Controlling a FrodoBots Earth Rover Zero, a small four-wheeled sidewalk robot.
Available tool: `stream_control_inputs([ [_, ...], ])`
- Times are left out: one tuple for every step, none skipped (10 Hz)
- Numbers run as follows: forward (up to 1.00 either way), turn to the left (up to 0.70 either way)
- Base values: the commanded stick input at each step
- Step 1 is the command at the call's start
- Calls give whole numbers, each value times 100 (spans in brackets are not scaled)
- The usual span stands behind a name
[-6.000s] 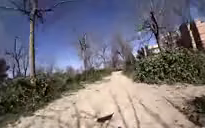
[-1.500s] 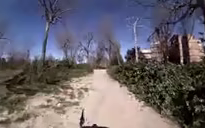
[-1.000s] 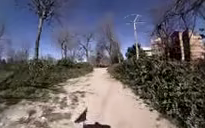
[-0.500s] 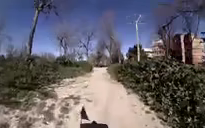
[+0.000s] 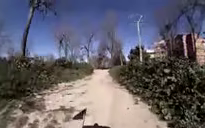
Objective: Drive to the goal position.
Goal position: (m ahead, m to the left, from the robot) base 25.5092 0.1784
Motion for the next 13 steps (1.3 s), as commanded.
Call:
stream_control_inputs([
  [100, 0],
  [100, 0],
  [100, 0],
  [100, 0],
  [100, 0],
  [100, 0],
  [100, 0],
  [100, 0],
  [100, 0],
  [100, 0],
  [100, 0],
  [100, 0],
  [100, 0],
])
